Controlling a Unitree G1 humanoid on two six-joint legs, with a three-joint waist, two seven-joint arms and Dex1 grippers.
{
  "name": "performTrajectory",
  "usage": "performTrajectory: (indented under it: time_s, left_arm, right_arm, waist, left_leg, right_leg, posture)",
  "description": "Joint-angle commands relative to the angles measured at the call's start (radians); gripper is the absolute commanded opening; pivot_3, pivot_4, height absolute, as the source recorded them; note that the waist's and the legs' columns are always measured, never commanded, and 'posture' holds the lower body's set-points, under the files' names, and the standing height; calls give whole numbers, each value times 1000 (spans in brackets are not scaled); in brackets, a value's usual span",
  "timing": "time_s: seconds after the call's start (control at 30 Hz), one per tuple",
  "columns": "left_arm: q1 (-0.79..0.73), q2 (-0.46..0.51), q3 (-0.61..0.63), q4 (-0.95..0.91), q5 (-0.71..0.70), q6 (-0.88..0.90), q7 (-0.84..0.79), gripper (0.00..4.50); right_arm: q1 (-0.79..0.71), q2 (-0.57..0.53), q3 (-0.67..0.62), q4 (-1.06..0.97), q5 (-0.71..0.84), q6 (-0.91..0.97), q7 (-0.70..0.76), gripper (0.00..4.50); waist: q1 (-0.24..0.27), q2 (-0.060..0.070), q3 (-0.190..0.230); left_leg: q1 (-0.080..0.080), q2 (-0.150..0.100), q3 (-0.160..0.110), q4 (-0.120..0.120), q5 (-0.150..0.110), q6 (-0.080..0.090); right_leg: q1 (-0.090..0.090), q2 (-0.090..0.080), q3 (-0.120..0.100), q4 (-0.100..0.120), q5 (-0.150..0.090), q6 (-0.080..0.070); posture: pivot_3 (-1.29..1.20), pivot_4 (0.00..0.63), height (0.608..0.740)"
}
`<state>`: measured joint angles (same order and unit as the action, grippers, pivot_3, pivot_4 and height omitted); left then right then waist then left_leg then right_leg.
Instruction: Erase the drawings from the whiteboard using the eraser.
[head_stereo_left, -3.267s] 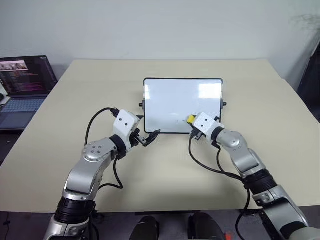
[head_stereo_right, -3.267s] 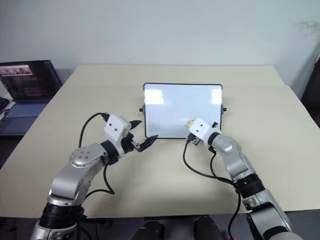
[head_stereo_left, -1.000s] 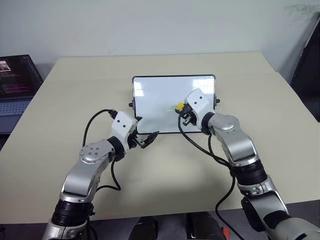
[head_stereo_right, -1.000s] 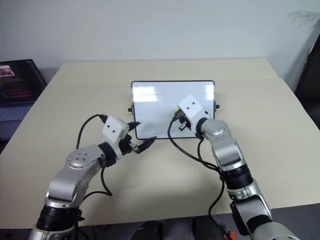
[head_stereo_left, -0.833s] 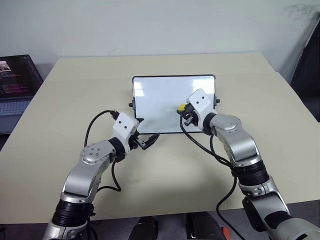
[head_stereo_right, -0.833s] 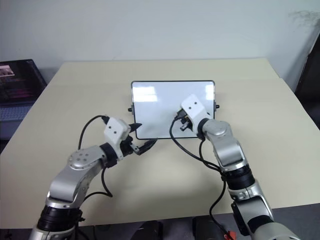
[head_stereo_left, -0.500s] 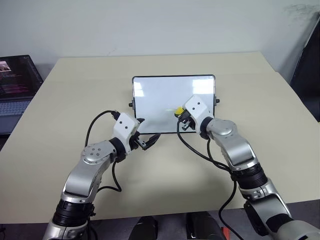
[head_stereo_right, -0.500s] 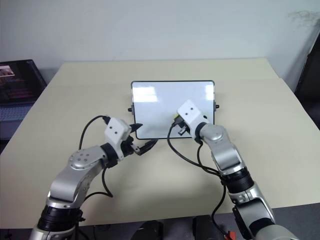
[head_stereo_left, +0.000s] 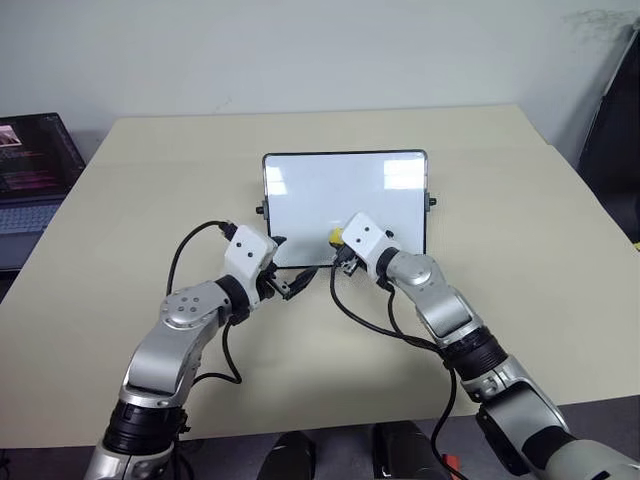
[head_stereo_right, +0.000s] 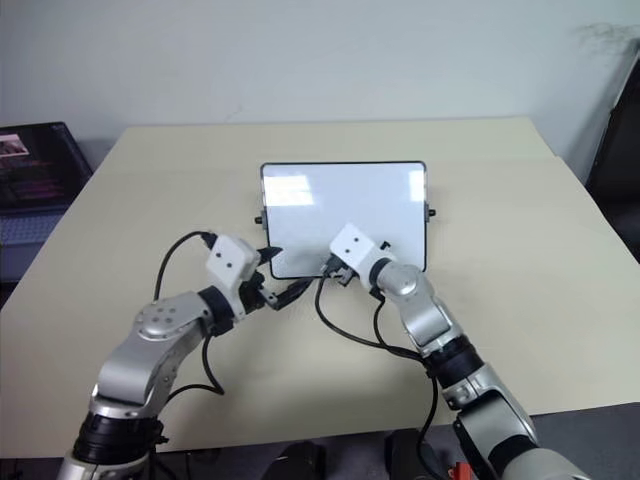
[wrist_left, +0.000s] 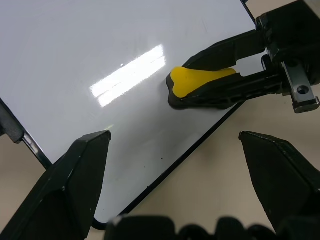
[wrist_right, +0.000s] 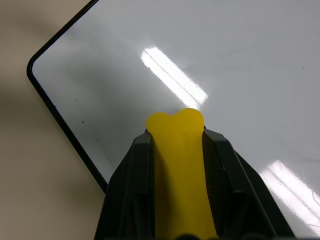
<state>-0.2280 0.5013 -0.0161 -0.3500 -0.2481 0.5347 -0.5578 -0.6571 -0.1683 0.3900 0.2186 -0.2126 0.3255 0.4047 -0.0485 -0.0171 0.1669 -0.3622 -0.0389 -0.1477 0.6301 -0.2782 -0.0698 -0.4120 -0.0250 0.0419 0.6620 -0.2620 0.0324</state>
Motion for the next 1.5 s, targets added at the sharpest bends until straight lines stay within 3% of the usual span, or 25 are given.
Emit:
performTrajectory:
  time_s: [0.03, 0.53, 0.77, 1.1, 1.5]
  left_arm:
    - [2, 5, 26, -46, -7, -4, 10, 4500]
    - [-17, 4, 17, -19, -5, -12, -3, 4500]
    - [-32, 4, 10, -7, -5, -15, -13, 4500]
    - [-24, 1, 0, -22, -7, -6, -24, 4500]
    - [-27, 6, -59, -34, -31, -18, -99, 4500]
  right_arm:
    - [0, -37, 9, 61, -44, -21, -2, 996]
    - [80, -179, -39, -9, -45, -17, 39, 996]
    - [85, -166, -66, -72, -22, 25, 39, 996]
    - [50, -43, -187, -336, 131, 460, 61, 996]
    - [45, -91, -286, -467, 180, 688, 18, 996]
  waist:
    - [1, 0, 0]
    - [21, -1, -1]
    - [21, -2, -1]
    - [19, -1, -1]
    - [19, -1, -1]
  left_leg:
    - [1, 0, 0, 0, 0, 1]
    - [4, -1, -3, 4, 0, 2]
    - [3, -1, -3, 6, 0, 2]
    - [1, 0, -4, 6, 0, 1]
    - [-2, -1, -3, 5, 0, 1]
  right_leg:
    - [1, 0, 0, 0, 0, 0]
    - [7, 1, -2, 1, 0, 0]
    - [7, 1, -2, 1, 0, 0]
    - [5, 1, -2, 1, 0, 0]
    - [2, 1, -2, 0, 0, 0]
  posture:
    - [0, 150, 740]
    - [0, 150, 740]
    - [0, 150, 740]
    - [0, 150, 740]
    - [0, 150, 740]
